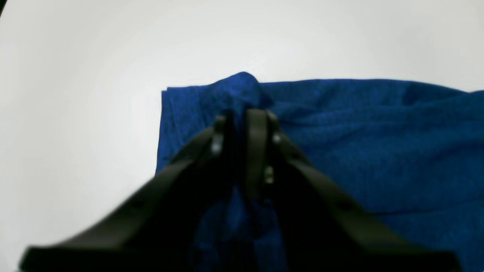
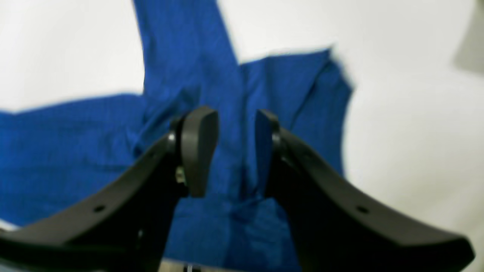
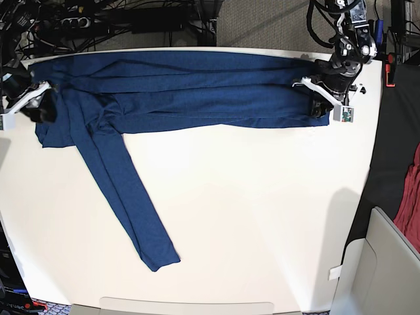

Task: Fold the T-shirt properly
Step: 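Lay the hem onto the shoulder edge and open both grippers, then move the right gripper to the trailing sleeve and grasp it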

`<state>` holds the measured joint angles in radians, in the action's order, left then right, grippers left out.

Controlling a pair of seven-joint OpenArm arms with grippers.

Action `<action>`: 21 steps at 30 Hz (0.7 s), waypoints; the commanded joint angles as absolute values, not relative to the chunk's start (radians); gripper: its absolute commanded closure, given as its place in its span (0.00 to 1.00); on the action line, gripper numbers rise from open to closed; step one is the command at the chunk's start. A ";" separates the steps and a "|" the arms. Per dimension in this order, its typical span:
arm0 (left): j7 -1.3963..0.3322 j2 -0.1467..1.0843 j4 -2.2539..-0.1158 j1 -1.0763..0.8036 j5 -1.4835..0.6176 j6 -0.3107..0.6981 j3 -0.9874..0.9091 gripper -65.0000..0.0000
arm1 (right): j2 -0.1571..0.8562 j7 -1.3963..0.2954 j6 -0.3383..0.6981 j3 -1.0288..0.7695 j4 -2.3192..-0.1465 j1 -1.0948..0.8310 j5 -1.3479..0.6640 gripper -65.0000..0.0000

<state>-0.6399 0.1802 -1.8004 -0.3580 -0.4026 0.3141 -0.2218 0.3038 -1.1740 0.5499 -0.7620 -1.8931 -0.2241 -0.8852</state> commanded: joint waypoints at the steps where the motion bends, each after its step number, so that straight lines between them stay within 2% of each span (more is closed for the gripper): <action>1: -0.621 0.189 -1.822 -0.355 -0.407 0.318 -0.228 0.80 | 0.323 -1.144 0.553 -0.773 -1.894 -0.193 -0.897 0.68; 6: -0.621 0.189 -1.822 -0.355 -0.407 0.318 -0.229 0.68 | 0.325 -1.129 0.553 -0.748 -1.768 -0.070 -0.840 0.68; 16: -0.613 0.182 -1.824 -0.349 -0.407 0.315 -0.308 0.55 | 0.308 -1.113 0.552 -0.565 -1.550 0.183 -0.648 0.67; 21: -0.610 0.179 -1.824 -0.346 -0.407 0.315 -0.377 0.54 | 0.295 -1.086 0.552 -0.484 -1.484 0.291 -0.538 0.67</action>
<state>-0.6296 0.1703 -1.8034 -0.3511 -0.4023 0.3126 -0.3698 0.2745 -1.1141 0.5499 -0.4789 -1.4670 0.2657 -0.5209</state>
